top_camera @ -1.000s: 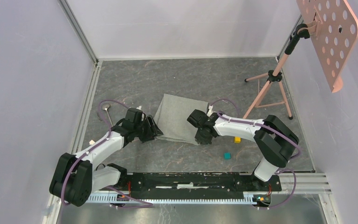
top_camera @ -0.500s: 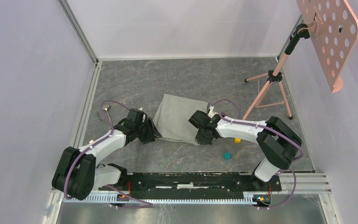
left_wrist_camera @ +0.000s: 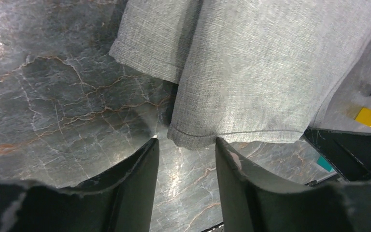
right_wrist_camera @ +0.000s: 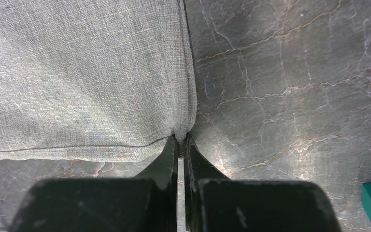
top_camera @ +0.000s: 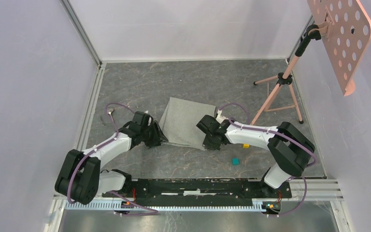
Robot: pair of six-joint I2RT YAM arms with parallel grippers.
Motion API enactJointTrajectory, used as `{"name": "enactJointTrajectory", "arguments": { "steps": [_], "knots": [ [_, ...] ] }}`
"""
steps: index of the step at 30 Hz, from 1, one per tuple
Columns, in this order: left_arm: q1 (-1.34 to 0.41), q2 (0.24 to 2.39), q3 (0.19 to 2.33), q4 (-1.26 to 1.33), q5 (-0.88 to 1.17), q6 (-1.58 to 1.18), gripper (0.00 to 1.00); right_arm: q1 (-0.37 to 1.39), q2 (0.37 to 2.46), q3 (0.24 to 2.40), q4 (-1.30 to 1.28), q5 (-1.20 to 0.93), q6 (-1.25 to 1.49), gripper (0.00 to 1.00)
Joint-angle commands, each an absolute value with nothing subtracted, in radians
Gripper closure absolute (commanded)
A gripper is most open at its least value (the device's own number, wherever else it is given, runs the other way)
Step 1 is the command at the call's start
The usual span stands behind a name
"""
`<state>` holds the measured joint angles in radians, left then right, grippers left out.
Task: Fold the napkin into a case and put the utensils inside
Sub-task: Smooth out the square-folded napkin at the center of the board.
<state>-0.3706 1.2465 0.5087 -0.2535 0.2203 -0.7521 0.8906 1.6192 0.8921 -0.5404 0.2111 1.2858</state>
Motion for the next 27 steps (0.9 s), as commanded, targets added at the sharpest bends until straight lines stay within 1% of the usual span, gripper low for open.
{"name": "enactJointTrajectory", "arguments": {
  "steps": [1,2,4,6,7,10,15,16,17,20,21,27],
  "knots": [
    [-0.368,1.157,0.526,-0.271,0.226,-0.742,0.38,0.902,1.628,0.847,-0.555,0.206,1.28,1.0],
    [-0.367,1.142,0.526,-0.277,0.218,-0.742,0.33,0.902,1.628,0.845,-0.553,0.204,1.28,1.0],
    [-0.367,1.122,0.526,-0.272,0.207,-0.744,0.28,0.902,1.631,0.842,-0.552,0.202,1.281,1.0],
    [-0.367,1.14,0.534,-0.266,0.204,-0.74,0.28,0.902,1.636,0.843,-0.55,0.199,1.281,1.0],
    [-0.366,1.157,0.543,-0.267,0.205,-0.737,0.3,0.903,1.639,0.844,-0.548,0.195,1.279,1.0],
    [-0.367,1.211,0.547,-0.244,0.214,-0.735,0.39,0.902,1.643,0.845,-0.548,0.193,1.276,1.0],
    [-0.365,1.27,0.533,-0.194,0.216,-0.734,0.48,0.902,1.643,0.838,-0.533,0.192,1.273,1.0],
    [-0.366,1.284,0.536,-0.19,0.213,-0.731,0.52,0.902,1.643,0.837,-0.529,0.19,1.27,1.0],
    [-0.365,1.293,0.54,-0.189,0.212,-0.727,0.57,0.902,1.642,0.834,-0.521,0.186,1.266,1.0],
    [-0.366,1.302,0.572,-0.2,0.216,-0.72,0.8,0.902,1.622,0.805,-0.455,0.155,1.234,1.0],
    [-0.366,1.295,0.584,-0.207,0.218,-0.72,0.85,0.902,1.604,0.79,-0.424,0.15,1.22,1.0],
    [-0.367,1.287,0.714,-0.279,0.222,-0.696,0.89,0.901,1.457,0.733,-0.281,0.206,1.175,1.0]
  ]
}}
